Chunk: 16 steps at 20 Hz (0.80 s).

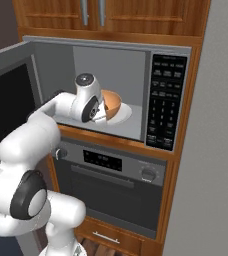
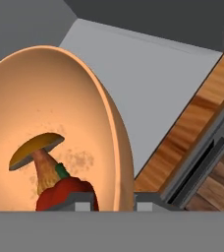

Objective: Place the bowl containing the mushroom and bell pepper in the microwave. Close the microwave door and press the start button to microwave the meal.

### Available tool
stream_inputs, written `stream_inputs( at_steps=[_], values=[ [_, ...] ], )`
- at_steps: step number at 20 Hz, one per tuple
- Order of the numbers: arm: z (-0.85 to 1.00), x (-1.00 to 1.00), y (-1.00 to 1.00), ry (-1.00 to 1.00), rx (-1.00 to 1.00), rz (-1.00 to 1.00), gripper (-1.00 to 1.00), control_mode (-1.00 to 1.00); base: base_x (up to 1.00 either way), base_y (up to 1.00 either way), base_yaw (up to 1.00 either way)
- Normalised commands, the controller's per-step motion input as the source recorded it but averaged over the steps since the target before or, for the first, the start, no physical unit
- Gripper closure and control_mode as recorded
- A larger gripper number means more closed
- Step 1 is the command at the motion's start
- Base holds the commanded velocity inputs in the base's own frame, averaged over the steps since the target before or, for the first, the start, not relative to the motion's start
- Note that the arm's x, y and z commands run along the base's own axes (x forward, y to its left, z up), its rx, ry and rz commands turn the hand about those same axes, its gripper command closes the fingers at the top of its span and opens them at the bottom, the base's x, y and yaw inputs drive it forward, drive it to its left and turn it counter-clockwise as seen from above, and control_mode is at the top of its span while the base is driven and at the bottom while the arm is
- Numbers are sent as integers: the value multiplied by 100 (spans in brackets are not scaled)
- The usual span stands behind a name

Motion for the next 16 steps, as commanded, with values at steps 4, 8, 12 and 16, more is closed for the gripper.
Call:
stream_inputs(
  at_steps=[4, 8, 12, 16],
  values=[
    [-24, 1, -14, 1, 0, 0, 100, -100, 0, 0, 0],
    [-21, 23, 0, 0, 0, 0, 100, -100, 0, 0, 0],
    [-10, 49, 1, 0, 0, 0, 100, -100, 0, 0, 0],
    [0, 55, 0, 0, 0, 0, 100, -100, 0, 0, 0]
  ],
)
